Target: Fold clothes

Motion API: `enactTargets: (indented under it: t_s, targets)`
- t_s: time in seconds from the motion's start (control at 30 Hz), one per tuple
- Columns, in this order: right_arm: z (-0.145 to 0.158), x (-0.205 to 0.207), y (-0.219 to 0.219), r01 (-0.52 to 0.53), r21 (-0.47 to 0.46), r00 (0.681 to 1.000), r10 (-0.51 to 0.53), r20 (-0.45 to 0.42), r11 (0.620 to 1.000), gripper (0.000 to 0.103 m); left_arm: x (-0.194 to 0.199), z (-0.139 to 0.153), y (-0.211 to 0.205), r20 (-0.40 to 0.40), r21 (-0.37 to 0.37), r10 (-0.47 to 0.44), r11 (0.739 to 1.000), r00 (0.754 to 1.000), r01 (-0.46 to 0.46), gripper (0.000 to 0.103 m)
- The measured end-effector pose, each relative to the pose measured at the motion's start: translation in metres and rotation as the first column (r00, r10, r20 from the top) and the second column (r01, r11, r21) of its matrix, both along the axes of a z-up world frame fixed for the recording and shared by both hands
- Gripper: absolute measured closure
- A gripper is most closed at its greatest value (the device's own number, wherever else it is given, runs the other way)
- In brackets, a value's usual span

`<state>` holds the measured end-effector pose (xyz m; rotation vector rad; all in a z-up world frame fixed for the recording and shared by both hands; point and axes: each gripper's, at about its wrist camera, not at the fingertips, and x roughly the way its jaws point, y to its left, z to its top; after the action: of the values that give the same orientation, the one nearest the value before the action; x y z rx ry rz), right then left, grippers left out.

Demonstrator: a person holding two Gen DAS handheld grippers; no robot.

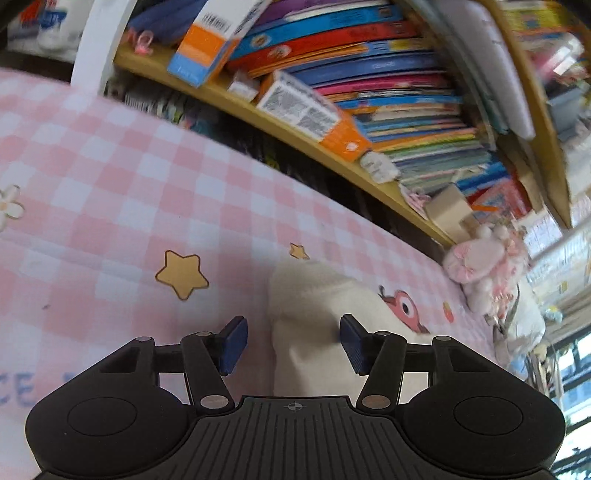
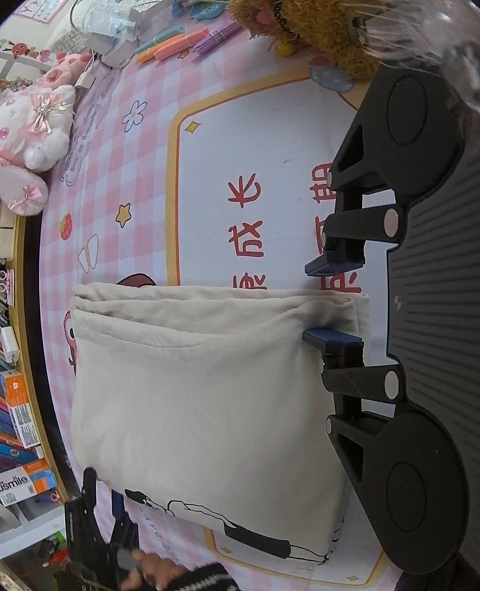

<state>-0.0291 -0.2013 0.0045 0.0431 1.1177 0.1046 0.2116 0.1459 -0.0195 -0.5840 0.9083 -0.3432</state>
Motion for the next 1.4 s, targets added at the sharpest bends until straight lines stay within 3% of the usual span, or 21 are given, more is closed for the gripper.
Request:
enactTargets:
  t_s: [0.17,0.23,0.3,0.4,0.47,0.5,0.57,0.6,0.73,0.83,0.97,1.07,1.1,1.13,1.2,1.27,1.33,1.4]
  targets:
    - [0.0,-0.001,0.0,0.019,0.001,1.0,-0.019,-0.013,1.0,0.074,0.013,-0.004,0.004,0.004,-0.058,0.012,0.998,1.0,-0.012,0.051]
    - [-0.001,-0.002,0.0,0.022,0.002,1.0,-0.022,-0.016,1.0,0.074,0.012,-0.001,0.002,0.037,-0.052,-0.019,0.998,0.999,0.02,0.073]
    - [0.0,-0.001,0.0,0.028,0.003,0.999,-0.027,-0.018,1.0,0.074,0.008,0.006,-0.003,0.095,-0.034,-0.066,0.997,0.993,0.07,0.087]
    - [0.0,-0.001,0.002,0.03,-0.002,0.999,-0.03,-0.02,1.0,0.074,-0.007,0.024,-0.015,0.251,0.071,-0.168,0.985,0.953,0.155,0.089]
    - [0.001,-0.001,0.003,0.031,-0.005,0.999,-0.031,-0.019,1.0,0.074,-0.018,0.034,-0.024,0.347,0.156,-0.227,0.971,0.91,0.183,0.089]
    - [0.001,-0.001,0.003,0.033,-0.004,0.999,-0.033,-0.021,0.999,0.074,-0.015,0.032,-0.028,0.329,0.218,-0.228,0.963,0.916,0.161,0.088]
    - [0.0,-0.001,0.003,0.036,-0.001,0.999,-0.036,-0.023,0.999,0.074,0.004,0.019,-0.036,0.22,0.342,-0.195,0.933,0.956,0.111,0.079]
    - [0.0,-0.001,0.004,0.035,-0.002,0.999,-0.035,-0.024,0.999,0.074,0.012,0.012,-0.036,0.169,0.355,-0.173,0.929,0.97,0.104,0.074]
    - [0.0,-0.001,0.003,0.03,-0.006,0.999,-0.03,-0.024,1.0,0.074,0.013,0.01,-0.012,0.132,0.177,-0.034,0.984,0.991,0.01,0.049]
    - [0.0,-0.001,0.001,0.031,0.003,0.999,-0.031,-0.026,1.0,0.074,0.0,0.01,0.003,0.116,0.074,0.005,0.997,0.993,-0.014,0.048]
    - [-0.001,0.0,-0.001,0.034,0.019,0.999,-0.034,-0.031,0.999,0.074,-0.019,0.002,0.006,0.08,0.065,-0.026,0.998,0.996,0.021,0.05]
    - [-0.001,0.0,-0.001,0.03,0.021,0.999,-0.029,-0.03,0.999,0.074,-0.03,-0.004,0.001,0.086,0.081,-0.048,0.996,0.995,0.041,0.053]
    - [-0.001,0.0,-0.001,0.029,0.021,0.999,-0.029,-0.029,0.999,0.074,-0.029,-0.005,-0.001,0.082,0.086,-0.055,0.995,0.995,0.048,0.059]
    - [-0.001,-0.001,-0.001,0.029,0.021,0.999,-0.028,-0.027,0.999,0.074,-0.028,-0.006,-0.002,0.06,0.074,-0.071,0.995,0.996,0.067,0.081]
    - [-0.002,-0.002,-0.001,0.03,0.023,0.999,-0.03,-0.022,0.999,0.074,-0.026,-0.009,-0.009,0.025,0.081,-0.094,0.992,0.995,0.092,0.094]
    - [-0.002,-0.003,-0.001,0.031,0.023,0.999,-0.031,-0.016,0.999,0.074,-0.035,0.001,-0.023,0.095,0.184,-0.122,0.978,0.988,0.103,0.099]
    - [-0.002,-0.003,-0.001,0.033,0.024,0.999,-0.033,-0.01,0.999,0.074,-0.05,0.015,-0.039,0.19,0.309,-0.166,0.946,0.968,0.101,0.099]
    - [-0.003,-0.005,-0.001,0.034,0.025,0.999,-0.034,-0.005,0.999,0.074,-0.055,0.018,-0.05,0.202,0.39,-0.191,0.915,0.961,0.1,0.099]
